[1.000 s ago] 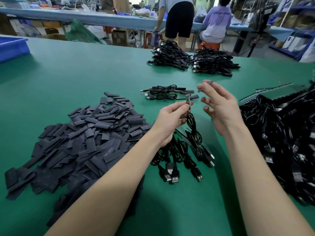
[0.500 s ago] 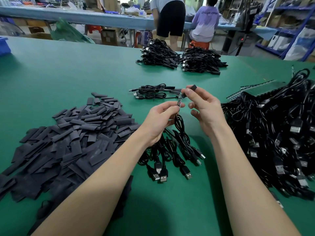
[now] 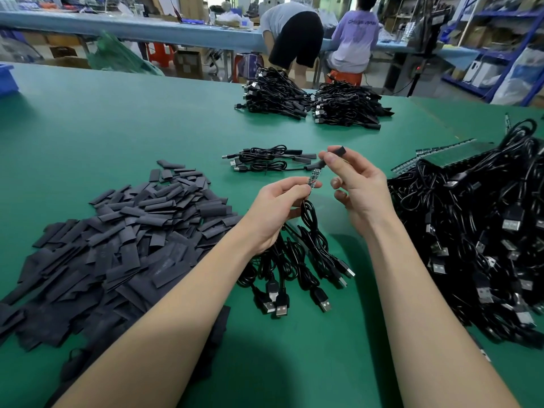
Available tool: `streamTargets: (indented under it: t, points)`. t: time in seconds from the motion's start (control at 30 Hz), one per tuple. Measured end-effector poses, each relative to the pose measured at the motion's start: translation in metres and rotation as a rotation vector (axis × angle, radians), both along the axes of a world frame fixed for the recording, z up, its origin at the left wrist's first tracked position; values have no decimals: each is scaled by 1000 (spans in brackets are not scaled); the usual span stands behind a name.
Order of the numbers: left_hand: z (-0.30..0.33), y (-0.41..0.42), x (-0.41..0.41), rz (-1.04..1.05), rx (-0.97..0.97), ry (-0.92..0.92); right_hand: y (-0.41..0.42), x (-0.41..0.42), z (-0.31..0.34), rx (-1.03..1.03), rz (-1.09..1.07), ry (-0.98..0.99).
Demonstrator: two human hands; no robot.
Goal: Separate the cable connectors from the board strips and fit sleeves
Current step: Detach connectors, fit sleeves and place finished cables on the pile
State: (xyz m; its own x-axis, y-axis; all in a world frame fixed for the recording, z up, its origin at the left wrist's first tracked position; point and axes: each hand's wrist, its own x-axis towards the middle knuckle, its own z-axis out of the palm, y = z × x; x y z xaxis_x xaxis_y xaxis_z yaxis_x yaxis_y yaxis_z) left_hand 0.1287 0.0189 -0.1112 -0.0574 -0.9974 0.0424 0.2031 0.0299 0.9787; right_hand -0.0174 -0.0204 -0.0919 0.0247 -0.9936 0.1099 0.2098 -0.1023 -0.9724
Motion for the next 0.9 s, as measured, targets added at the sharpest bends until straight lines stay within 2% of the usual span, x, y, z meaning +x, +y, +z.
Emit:
streamTargets:
  t: [0.57,0.9]
  points:
    - [1,1,1,-14,-18,-10,6,-6,3,39,86,-55]
    - [-3,-2,3,-64,-32,-48,7,-15,6,16,150,134]
